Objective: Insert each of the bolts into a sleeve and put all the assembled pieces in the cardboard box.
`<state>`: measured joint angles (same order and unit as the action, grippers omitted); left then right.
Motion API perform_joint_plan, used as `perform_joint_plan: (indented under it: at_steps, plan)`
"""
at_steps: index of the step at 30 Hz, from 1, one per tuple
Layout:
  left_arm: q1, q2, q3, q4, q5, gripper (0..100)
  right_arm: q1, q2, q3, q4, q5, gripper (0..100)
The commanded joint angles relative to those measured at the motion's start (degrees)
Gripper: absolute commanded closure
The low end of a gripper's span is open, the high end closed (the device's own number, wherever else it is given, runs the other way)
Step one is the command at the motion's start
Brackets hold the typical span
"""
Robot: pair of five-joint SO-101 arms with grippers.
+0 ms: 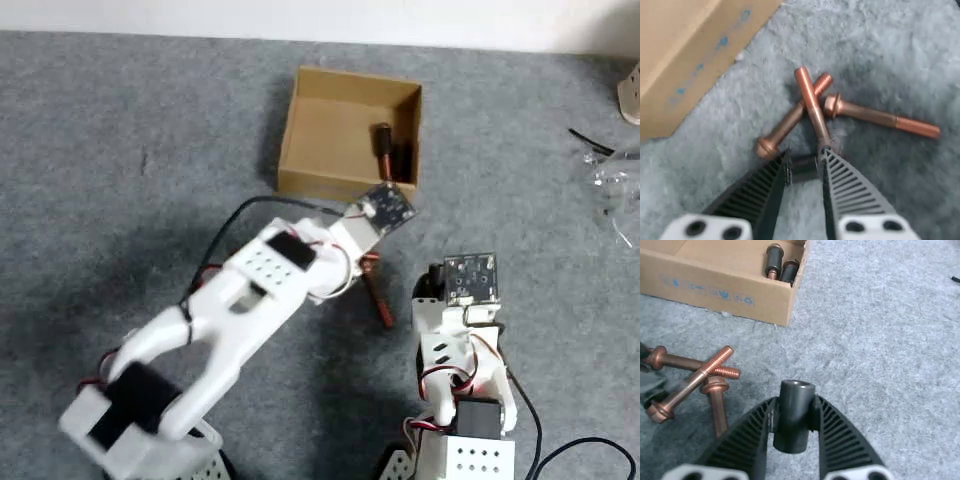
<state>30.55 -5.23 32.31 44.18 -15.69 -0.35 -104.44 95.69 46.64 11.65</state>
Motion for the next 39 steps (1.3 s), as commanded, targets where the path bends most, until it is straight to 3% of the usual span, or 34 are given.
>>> perform_joint_plan:
  at_steps: [1, 9, 18, 39]
  plan:
    - [0.3, 8.1, -9.4, -0.7, -0.5, 89, 0.8, -0.8, 3.1, -2.5, 1.0, 99.3]
    - [1.7, 18.1, -22.5, 9.1, -0.5, 89, 0.8, -0.8, 3.1, -2.5, 1.0, 99.3]
    - [3.9, 18.3, -23.2, 13.2, -0.5, 89, 0.7, -0.8, 3.1, -2.6, 1.0, 99.3]
    - [-0.3, 18.9, -19.4, 11.2, -0.6, 89, 0.7, -0.8, 3.1, -2.6, 1.0, 99.3]
